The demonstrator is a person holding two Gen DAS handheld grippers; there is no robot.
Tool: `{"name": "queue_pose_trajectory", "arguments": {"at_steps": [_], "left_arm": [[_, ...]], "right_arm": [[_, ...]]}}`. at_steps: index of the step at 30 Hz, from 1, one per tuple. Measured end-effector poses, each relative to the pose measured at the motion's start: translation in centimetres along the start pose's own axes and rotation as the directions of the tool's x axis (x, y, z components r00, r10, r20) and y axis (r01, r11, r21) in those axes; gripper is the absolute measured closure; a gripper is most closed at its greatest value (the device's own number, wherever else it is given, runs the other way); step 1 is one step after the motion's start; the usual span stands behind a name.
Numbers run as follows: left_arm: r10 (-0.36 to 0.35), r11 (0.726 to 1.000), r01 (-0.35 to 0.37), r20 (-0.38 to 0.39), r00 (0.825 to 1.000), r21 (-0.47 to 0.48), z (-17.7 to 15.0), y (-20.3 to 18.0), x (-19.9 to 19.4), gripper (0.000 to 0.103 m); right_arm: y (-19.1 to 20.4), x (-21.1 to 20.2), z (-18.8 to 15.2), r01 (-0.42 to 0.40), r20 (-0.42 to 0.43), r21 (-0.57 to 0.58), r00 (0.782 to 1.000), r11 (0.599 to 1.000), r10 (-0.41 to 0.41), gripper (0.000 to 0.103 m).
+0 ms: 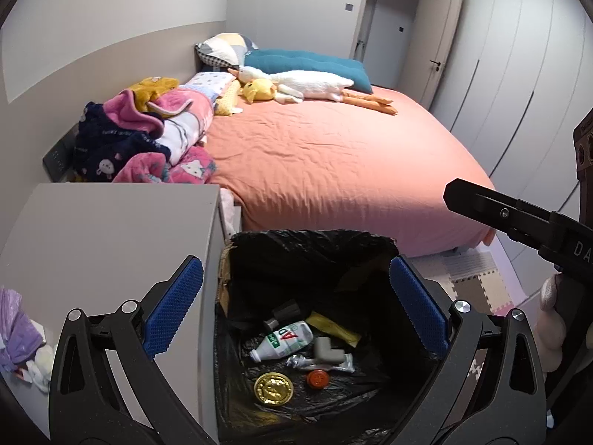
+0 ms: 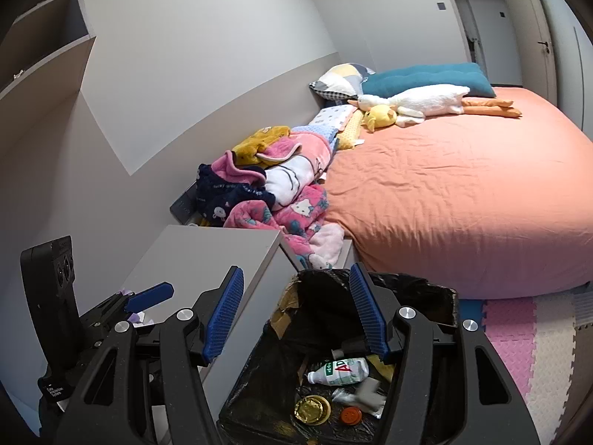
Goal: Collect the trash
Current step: 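Move both open tools back over the table toward the purple bag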
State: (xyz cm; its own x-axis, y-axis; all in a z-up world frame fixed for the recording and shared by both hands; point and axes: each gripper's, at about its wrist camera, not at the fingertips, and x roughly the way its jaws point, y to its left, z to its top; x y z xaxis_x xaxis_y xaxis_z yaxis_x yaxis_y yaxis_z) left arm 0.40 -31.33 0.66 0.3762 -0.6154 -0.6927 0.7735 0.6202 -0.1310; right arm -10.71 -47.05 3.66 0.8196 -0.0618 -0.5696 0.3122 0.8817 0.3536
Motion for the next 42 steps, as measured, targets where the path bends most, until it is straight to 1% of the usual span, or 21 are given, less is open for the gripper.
{"name": "queue_pose_trajectory", "arguments": {"at_steps": [9,16,24,29,36,42], "left_arm": [[0.062,0.996,-0.062,0.01,0.998,-0.058,-0.7,2.8,-1.3,0.006],[0.131,0.985,-0.128,0.019,0.991,-0.117,-1.8,5.7,-3.2,0.006],[0.217,0.961,-0.211,0.019,0.976,-0.181,-3.7,9.4,-5.6,0.006],[0.251,0.944,-0.242,0.015,0.968,-0.224,-5.0,11.6,-7.0,0.006],[0.314,0.916,-0.302,0.003,0.95,-0.266,-6.9,14.3,-8.9,0.006],[0.354,0.89,-0.342,-0.016,0.935,-0.303,-8.7,16.8,-10.3,0.006]], "right_arm": [[2.1,2.0,-0.1,-0.062,-0.036,-0.034,0.997,0.997,0.061,0.042],[5.2,3.9,-0.5,-0.132,-0.075,-0.074,0.989,0.988,0.126,0.042],[9.0,6.0,-1.4,-0.204,-0.134,-0.118,0.973,0.972,0.188,0.042],[11.6,7.4,-2.1,-0.246,-0.173,-0.139,0.96,0.959,0.221,0.042],[15.0,9.1,-3.1,-0.288,-0.221,-0.165,0.943,0.943,0.249,0.042],[17.7,10.5,-4.2,-0.317,-0.261,-0.185,0.928,0.93,0.265,0.042]]}}
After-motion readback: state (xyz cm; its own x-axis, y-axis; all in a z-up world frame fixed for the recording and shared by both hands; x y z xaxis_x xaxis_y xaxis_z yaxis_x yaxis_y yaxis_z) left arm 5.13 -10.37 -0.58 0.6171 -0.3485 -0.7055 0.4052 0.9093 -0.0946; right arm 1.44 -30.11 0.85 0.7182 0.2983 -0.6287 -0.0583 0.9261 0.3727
